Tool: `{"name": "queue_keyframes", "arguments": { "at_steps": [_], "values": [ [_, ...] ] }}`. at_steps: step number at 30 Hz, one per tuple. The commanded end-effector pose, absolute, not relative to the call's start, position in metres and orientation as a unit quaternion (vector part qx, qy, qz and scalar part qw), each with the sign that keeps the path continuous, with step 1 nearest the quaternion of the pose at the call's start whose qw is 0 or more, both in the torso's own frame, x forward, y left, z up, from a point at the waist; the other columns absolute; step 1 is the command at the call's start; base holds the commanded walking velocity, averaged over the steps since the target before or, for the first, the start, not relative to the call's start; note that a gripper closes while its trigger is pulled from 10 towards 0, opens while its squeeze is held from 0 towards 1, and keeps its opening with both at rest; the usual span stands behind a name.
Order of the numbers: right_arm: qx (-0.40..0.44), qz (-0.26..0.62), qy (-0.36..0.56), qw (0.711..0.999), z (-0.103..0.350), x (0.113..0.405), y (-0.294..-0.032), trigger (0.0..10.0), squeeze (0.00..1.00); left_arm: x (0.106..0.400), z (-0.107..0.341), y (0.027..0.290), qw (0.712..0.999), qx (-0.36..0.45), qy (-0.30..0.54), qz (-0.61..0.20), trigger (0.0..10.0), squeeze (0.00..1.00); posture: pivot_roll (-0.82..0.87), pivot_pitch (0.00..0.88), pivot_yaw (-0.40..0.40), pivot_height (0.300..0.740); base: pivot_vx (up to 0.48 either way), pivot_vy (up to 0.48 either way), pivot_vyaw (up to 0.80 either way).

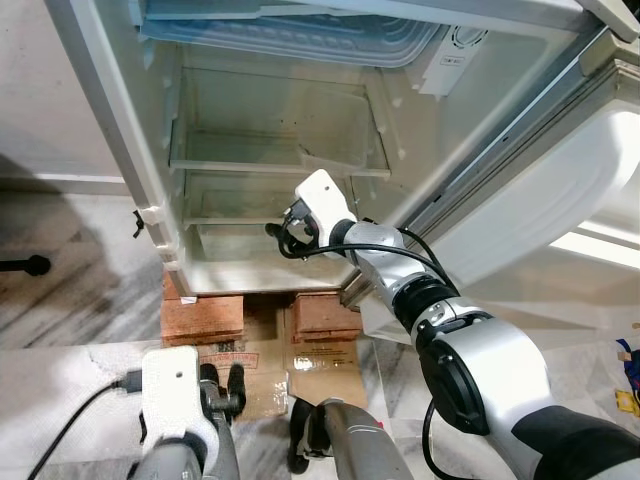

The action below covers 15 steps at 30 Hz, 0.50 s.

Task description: Restocking fridge

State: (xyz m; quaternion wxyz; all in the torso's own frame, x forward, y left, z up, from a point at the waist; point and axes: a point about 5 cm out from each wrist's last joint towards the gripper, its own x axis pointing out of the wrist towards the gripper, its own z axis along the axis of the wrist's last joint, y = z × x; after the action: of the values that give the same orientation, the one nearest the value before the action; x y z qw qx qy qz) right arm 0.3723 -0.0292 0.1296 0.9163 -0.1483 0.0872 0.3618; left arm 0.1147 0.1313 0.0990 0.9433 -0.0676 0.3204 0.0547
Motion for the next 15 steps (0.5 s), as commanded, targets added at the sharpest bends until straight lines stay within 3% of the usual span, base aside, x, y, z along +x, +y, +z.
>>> {"name": "queue_keyframes", "arguments": {
  "at_steps": [1, 15],
  "values": [
    [-0.163, 0.342, 0.091, 0.921, 0.134, 0.377, -0.031, 10.0, 0.00, 0.109, 0.102, 0.127, 0.941, -0.074, 0.327, 0.048, 10.0, 0.00, 0.31, 0.349, -0.226, 0.740, 0.000, 0.000, 0.00],
    [-0.213, 0.229, 0.059, 0.948, 0.178, 0.400, -0.039, 10.0, 0.00, 0.086, 0.106, 0.124, 0.930, -0.079, 0.355, 0.056, 10.0, 0.00, 0.33, 0.395, -0.240, 0.740, 0.000, 0.000, 0.00]
  ]
}}
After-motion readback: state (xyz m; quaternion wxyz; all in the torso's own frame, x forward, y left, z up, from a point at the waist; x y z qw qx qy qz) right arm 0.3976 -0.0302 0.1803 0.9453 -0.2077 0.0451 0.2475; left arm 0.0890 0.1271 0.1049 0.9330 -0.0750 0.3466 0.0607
